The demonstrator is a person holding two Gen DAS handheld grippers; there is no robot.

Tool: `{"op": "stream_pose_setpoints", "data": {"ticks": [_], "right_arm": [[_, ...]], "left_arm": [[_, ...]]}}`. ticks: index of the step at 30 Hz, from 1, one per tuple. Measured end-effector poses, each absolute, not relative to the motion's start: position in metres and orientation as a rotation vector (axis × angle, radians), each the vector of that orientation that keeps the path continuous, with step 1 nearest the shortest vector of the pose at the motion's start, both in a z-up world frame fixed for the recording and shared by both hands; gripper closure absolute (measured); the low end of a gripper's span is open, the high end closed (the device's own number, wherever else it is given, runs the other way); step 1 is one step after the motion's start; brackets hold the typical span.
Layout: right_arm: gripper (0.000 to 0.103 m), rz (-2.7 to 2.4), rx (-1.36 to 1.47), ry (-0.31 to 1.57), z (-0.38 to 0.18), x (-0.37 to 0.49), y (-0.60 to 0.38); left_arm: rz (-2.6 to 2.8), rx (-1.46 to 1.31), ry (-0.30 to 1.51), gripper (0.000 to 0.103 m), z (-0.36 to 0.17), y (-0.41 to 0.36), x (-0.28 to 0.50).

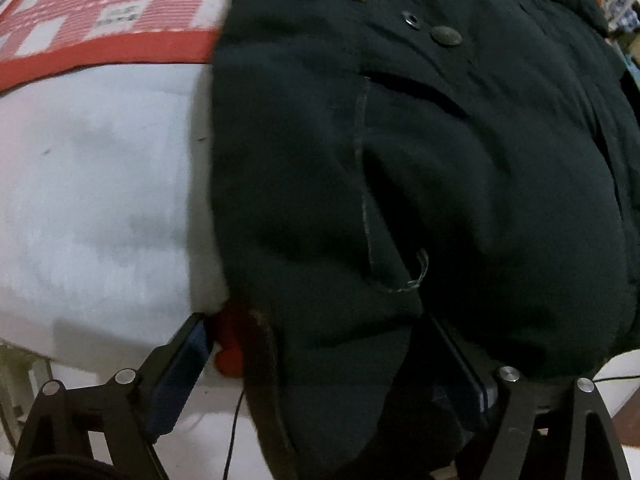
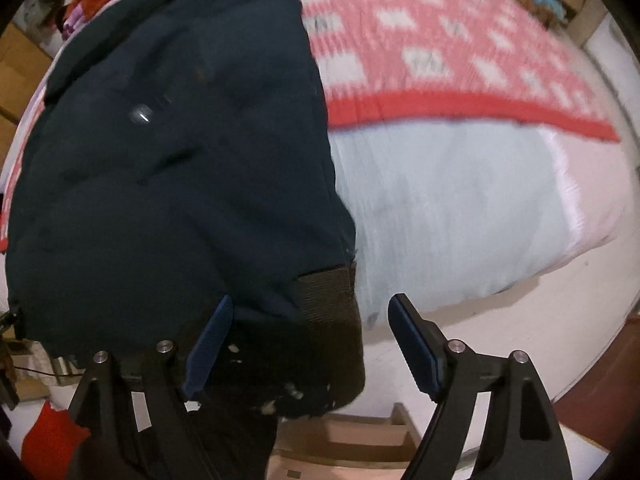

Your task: Fold large clothes

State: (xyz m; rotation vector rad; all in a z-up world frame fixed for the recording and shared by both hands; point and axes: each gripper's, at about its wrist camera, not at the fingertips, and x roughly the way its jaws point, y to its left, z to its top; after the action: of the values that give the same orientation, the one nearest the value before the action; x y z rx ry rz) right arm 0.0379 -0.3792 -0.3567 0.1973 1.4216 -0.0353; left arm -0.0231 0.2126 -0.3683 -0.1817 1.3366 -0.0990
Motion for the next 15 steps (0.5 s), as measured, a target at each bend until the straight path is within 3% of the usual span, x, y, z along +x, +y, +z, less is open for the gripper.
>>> {"op": "stream_pose_setpoints", "data": {"ticks": [3, 4, 5, 6, 7, 8, 9, 15], "right_arm": [[0.021, -0.023, 0.291, 1.452, -0.378, 0.043, -0.379], [0.023, -0.020, 0.318, 1.451, -0.380, 0.044, -0.377], [0.037, -0.010, 0.331, 1.448, -0.380, 0.044, -0.374], [0.054, 0.017, 0.323, 1.440, -0.378, 0.045, -0.369], [0.064, 0.031, 0.309, 1.434, -0.375, 0.045, -0.366], [0.077, 0.043, 0.292, 1.423, -0.369, 0.044, -0.364], [0.080, 0.050, 0.287, 1.415, -0.363, 0.043, -0.363], [0.085, 0.055, 0.211, 1.347, -0.313, 0.040, -0.357]], "left_arm": [[-0.115, -0.147, 1.348, 0.015, -0.372, 0.202, -0.018], [-0.122, -0.154, 1.347, 0.024, -0.371, 0.202, -0.016], [-0.132, -0.157, 1.335, 0.032, -0.366, 0.203, -0.018], [-0.153, -0.158, 1.330, 0.056, -0.361, 0.202, -0.020], [-0.179, -0.166, 1.317, 0.078, -0.354, 0.202, -0.022], [-0.187, -0.164, 1.312, 0.082, -0.348, 0.200, -0.023], [-0.196, -0.151, 1.308, 0.089, -0.342, 0.198, -0.023], [-0.207, -0.180, 1.278, 0.093, -0.311, 0.200, -0.026]]}}
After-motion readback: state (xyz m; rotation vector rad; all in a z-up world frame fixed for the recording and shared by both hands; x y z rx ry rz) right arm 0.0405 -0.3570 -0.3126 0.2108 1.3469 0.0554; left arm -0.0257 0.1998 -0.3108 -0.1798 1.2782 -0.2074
